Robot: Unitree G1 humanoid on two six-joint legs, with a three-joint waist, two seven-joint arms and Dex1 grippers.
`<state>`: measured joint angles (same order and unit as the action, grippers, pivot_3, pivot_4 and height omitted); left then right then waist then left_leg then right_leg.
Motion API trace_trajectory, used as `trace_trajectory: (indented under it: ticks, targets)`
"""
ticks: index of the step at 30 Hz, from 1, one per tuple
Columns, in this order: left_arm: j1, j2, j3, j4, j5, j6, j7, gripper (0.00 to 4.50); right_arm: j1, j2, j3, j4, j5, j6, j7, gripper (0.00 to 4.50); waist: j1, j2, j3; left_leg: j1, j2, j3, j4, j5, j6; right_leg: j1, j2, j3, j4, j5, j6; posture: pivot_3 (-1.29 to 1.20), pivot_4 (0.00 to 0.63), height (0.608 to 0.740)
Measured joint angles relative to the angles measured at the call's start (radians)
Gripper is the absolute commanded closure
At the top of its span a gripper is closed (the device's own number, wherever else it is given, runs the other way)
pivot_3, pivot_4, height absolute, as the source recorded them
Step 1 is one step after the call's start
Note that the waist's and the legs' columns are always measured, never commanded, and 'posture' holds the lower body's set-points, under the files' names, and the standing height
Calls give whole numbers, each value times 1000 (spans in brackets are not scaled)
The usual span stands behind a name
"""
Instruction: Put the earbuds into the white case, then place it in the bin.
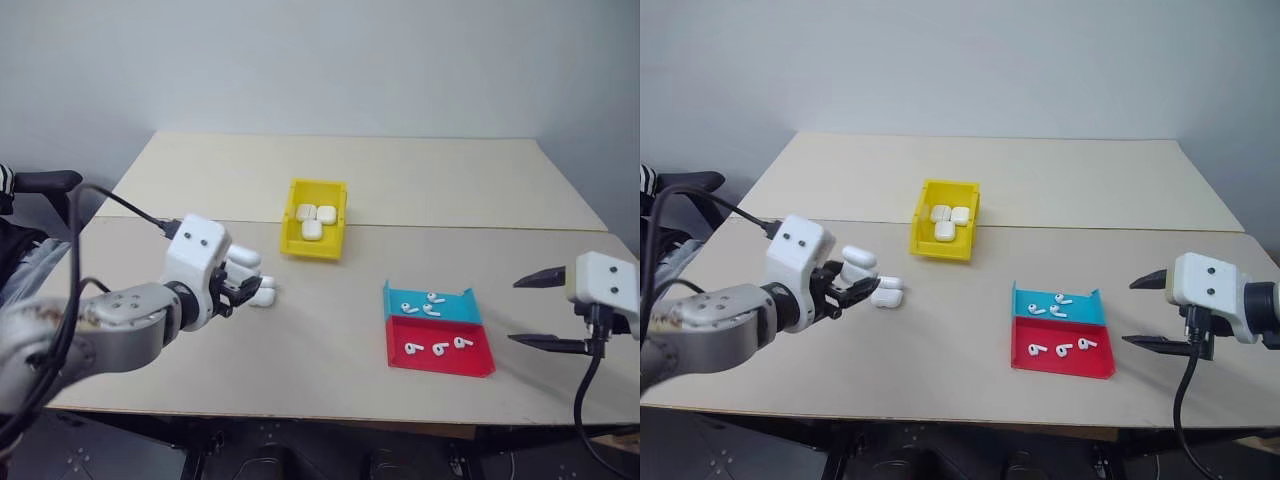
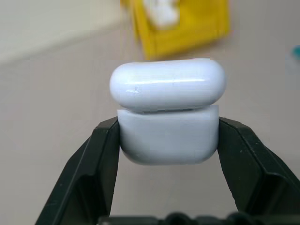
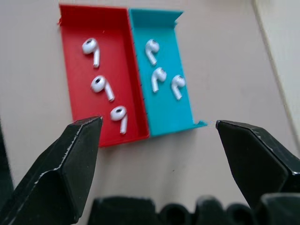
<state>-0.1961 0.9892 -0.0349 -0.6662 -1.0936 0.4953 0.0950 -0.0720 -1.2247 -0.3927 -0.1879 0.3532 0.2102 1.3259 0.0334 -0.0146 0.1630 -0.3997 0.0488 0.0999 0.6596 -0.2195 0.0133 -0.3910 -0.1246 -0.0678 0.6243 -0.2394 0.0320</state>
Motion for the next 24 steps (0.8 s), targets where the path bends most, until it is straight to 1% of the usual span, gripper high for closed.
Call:
trace_trajectory:
  ticks: [1, 2, 3, 5, 7, 11, 13, 16, 18, 21, 24]
  targets:
    - [40, -71, -13, 17, 115, -130, -107, 1674, -21, -1, 6, -3, 8, 12, -1, 0, 2, -1, 0, -2, 1, 0, 0, 0, 0, -1, 1, -1, 0, 0, -1, 0, 150, 740]
    - [53, -123, -29, 40, 196, -214, -186, 1674, -40, -5, 15, -10, 17, 26, -1, 0, 3, -3, 1, -3, 2, -1, 0, 0, 1, -2, 1, -1, 0, 0, -1, 0, 150, 740]
    - [51, -175, -45, 80, 263, -280, -264, 1674, -65, -19, 35, -24, 23, 44, 0, 0, 6, -3, 1, -4, 2, -2, 0, -3, 5, -2, 1, -2, 0, 1, -1, 0, 150, 740]
    - [33, -277, -78, 181, 359, -394, -397, 1674, -103, -34, 71, -52, 24, 59, 1, 0, 12, -1, 0, -5, 1, -3, 1, -4, 7, -3, 1, -2, 1, 1, -1, 0, 150, 740]
    - [5, -391, -114, 295, 426, -504, -530, 1674, -129, -39, 103, -78, 23, 61, 1, 0, 13, -1, -1, -8, 1, -3, 2, -4, 8, -5, 1, -2, 0, 1, 0, 0, 150, 740]
    - [-33, -583, -142, 497, 468, -693, -776, 1674, -165, -43, 140, -130, 25, 73, 2, 0, 7, -2, 0, -14, 1, -1, 4, -4, 8, -11, 1, 0, 2, 2, 2, 0, 150, 740]
    - [-45, -625, -146, 560, 466, -753, -900, 1674, -186, -47, 160, -167, 26, 93, 1, 0, 4, -2, 0, -15, 1, -1, 5, -4, 7, -13, 1, 0, 3, 2, 2, 0, 150, 740]
    - [-45, -652, -144, 606, 424, -768, -1083, 1674, -213, -79, 205, -225, 27, 147, 1, 0, -1, -1, -1, -15, 2, -2, 6, -4, 9, -13, 1, -1, 4, 2, 2, 0, 150, 740]
    - [-46, -690, -131, 638, 384, -782, -1190, 1674, -244, -90, 251, -258, 25, 178, 2, 0, -3, -1, -1, -14, 2, -2, 6, -5, 9, -12, 1, -1, 4, 2, 2, 0, 150, 740]
    - [-46, -748, -103, 698, 340, -791, -1319, 1674, -292, -93, 341, -289, 3, 210, 3, 0, -8, -1, -1, -14, 2, -4, 6, -5, 9, -12, 1, -1, 5, 2, 2, 0, 150, 740]
    - [-46, -753, -78, 749, 338, -794, -1418, 1674, -332, -92, 424, -298, -53, 213, 5, 0, -14, -1, -1, -15, 2, -5, 6, -5, 10, -13, 1, -1, 4, 2, 2, 0, 150, 740]
